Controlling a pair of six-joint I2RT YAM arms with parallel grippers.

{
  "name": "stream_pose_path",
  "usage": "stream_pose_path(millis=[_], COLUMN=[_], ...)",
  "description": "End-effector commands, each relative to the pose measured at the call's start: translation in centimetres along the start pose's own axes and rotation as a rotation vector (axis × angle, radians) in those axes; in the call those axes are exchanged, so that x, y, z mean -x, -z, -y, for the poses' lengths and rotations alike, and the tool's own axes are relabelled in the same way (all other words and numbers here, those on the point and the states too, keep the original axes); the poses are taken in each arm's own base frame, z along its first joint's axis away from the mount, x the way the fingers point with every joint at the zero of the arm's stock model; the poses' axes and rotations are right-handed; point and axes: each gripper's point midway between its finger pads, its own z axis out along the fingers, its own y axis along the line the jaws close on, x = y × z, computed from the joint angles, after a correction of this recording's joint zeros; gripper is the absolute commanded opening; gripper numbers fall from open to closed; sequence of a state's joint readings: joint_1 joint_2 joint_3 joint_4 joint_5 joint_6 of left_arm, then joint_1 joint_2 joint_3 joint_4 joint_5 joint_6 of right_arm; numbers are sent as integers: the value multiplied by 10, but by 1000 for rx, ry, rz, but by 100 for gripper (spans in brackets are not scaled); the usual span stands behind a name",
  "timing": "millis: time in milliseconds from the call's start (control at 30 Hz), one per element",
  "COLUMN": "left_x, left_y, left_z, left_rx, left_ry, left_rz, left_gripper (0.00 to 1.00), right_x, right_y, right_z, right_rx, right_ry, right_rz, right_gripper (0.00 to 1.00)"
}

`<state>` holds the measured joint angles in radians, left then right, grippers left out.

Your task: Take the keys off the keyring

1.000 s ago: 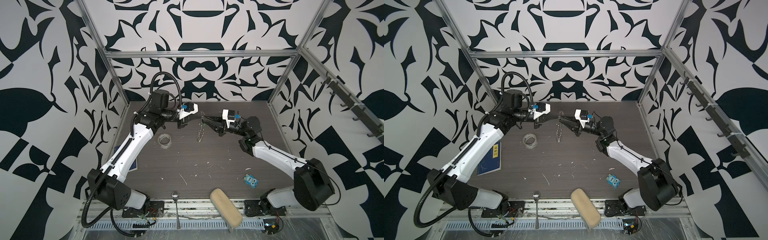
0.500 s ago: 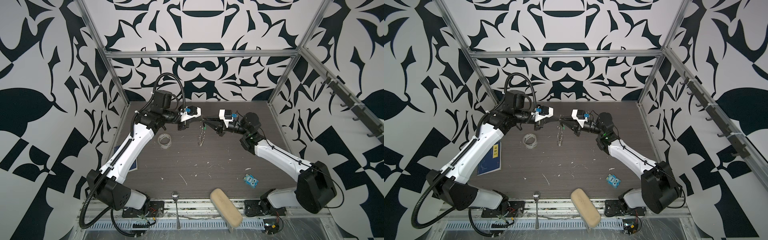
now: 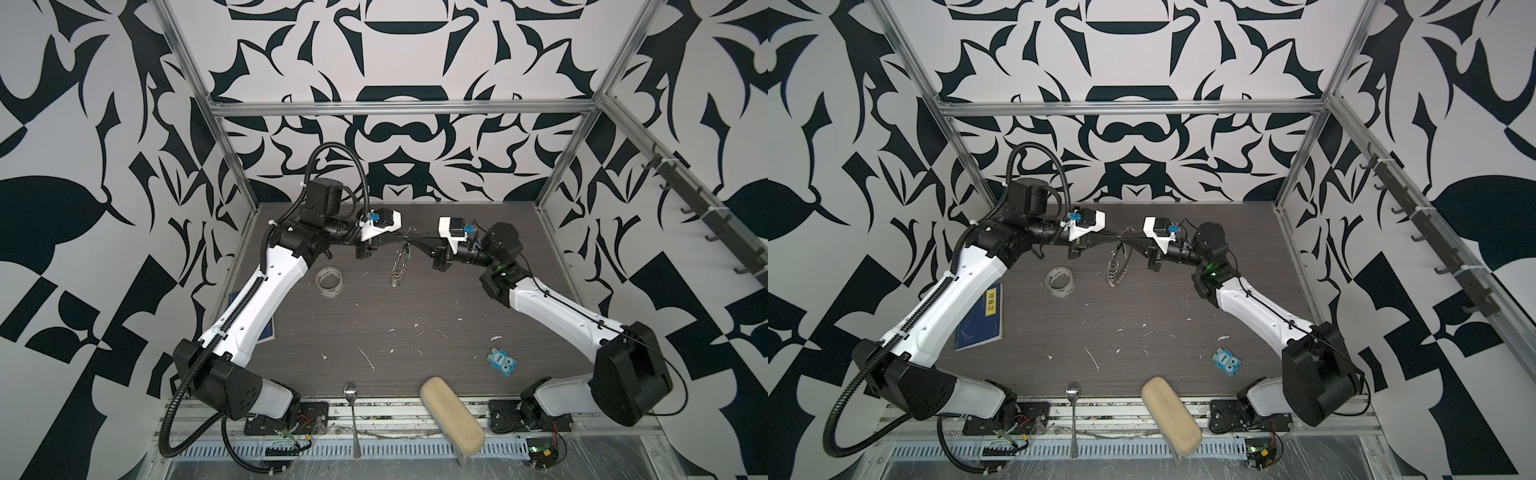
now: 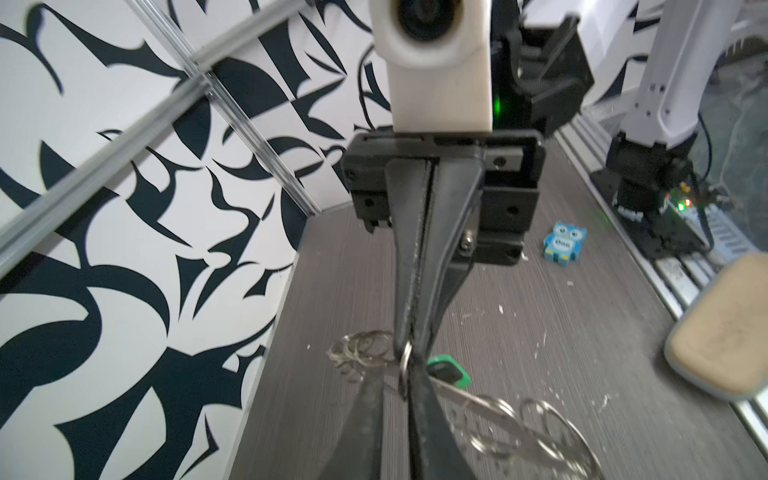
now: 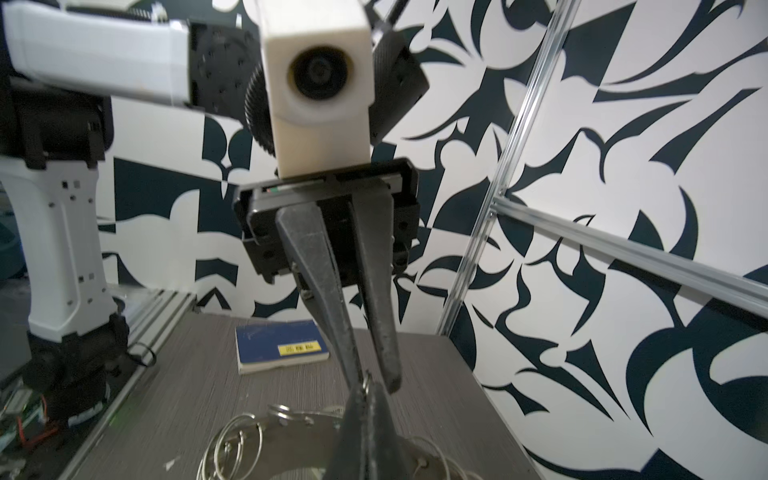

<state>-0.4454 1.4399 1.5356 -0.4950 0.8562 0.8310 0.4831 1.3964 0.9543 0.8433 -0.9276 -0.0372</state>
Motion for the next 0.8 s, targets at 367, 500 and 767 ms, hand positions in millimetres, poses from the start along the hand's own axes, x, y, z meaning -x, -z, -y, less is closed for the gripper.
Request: stream_pose_path(millis=[367,500,767], left_x=[35,36,31], left_y=[17,14,10], left_z=[-3,-6,-10], left_rx=[-57,-75,-83], left_ry=[101,124,149], left_rz=[225,239,235], left_gripper=[16,17,18], right_x=[59,60,61], right_y=[11,11,6], right_z=[8,6,2], right_rx=[-9,2,25], right_ry=[35,35,45], right_rz=[247,246,252], right_gripper=[0,0,0])
